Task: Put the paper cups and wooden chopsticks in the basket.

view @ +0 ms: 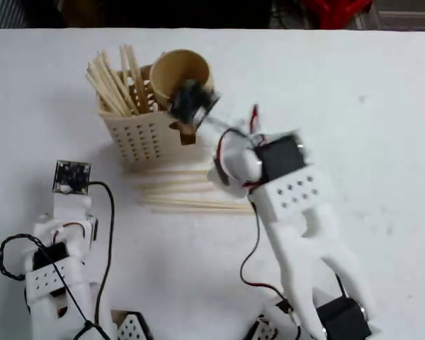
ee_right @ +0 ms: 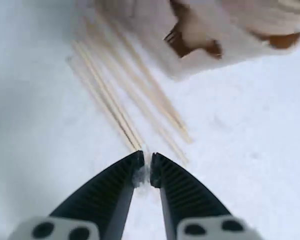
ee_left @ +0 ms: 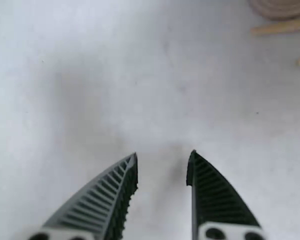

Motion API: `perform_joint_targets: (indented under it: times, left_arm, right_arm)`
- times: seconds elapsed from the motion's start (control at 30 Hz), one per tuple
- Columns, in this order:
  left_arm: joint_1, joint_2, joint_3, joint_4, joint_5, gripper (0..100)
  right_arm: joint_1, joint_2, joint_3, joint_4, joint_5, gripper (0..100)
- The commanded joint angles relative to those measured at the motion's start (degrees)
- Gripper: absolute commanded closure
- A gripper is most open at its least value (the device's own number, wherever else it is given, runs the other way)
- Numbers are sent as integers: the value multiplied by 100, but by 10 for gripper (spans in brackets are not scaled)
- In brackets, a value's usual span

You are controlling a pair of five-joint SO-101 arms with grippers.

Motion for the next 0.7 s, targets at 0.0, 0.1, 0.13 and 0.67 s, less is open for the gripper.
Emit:
perform_joint_targets:
  times: [0.0,0.1,0.13,0.67]
  left_arm:
    - [-40,-110,-35,-97,53,827]
    - [-40,-110,-35,-97,53,827]
    - [-40,-110,-35,-97,53,827]
    - [-40,-110,-35,-97,53,827]
  right_arm:
    - [-330,84,1495,-1147,598,956]
    - [-620,268,2470,-2220,888,946]
    - [-673,356,2655,-2492,923,930]
    - [-690,2554,2101,-3925,914,886]
